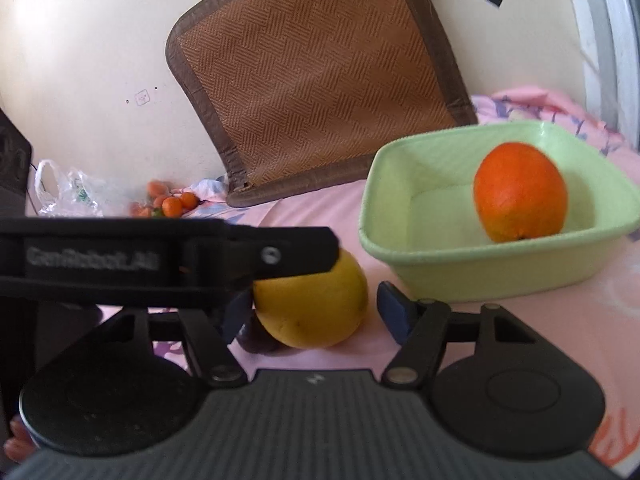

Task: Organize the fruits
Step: 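Reach the left tool to the yellow grapefruit and close on it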

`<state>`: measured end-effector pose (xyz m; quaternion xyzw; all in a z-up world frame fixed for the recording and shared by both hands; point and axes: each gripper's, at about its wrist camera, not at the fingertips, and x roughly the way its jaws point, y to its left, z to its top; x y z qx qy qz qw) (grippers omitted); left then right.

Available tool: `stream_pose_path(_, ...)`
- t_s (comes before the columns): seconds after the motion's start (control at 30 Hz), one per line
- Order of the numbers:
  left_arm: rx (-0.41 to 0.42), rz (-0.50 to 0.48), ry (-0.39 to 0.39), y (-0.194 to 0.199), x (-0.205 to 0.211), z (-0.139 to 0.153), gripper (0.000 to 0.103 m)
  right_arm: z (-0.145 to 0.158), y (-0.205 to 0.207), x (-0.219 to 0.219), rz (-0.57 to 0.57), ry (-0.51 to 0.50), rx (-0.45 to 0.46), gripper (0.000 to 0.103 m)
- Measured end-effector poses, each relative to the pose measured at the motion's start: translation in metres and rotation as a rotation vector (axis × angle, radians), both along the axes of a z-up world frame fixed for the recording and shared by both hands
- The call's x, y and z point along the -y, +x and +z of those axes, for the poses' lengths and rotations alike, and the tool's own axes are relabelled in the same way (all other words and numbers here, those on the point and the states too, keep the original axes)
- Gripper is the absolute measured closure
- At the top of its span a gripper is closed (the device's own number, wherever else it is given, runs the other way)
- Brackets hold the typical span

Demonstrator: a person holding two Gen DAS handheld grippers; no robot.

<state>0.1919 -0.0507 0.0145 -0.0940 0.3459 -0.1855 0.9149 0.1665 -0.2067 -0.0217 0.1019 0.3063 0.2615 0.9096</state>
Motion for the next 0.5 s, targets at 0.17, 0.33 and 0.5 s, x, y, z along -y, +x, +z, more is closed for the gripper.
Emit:
stream_pose_path(0.17,0.078,0.020,-0.020,-0.035,-0.008,0.021,0.045,0.017,-0.027,-0.006,0.020,-0.040,0.127,0.039)
stream_pose_path(0.33,0.163,0.095,-0.013,-0.099,-0.030,0.034,0.045,0.034,-0.081,-0.028,0.120,-0.107,0.307,0.039)
stream_pose_path(0.5,0.069,0.203,-0.043,-0.136,-0.064,0.008,0.045,0.017,-0.109,-0.060,0.285,-0.173,0.257,0.039)
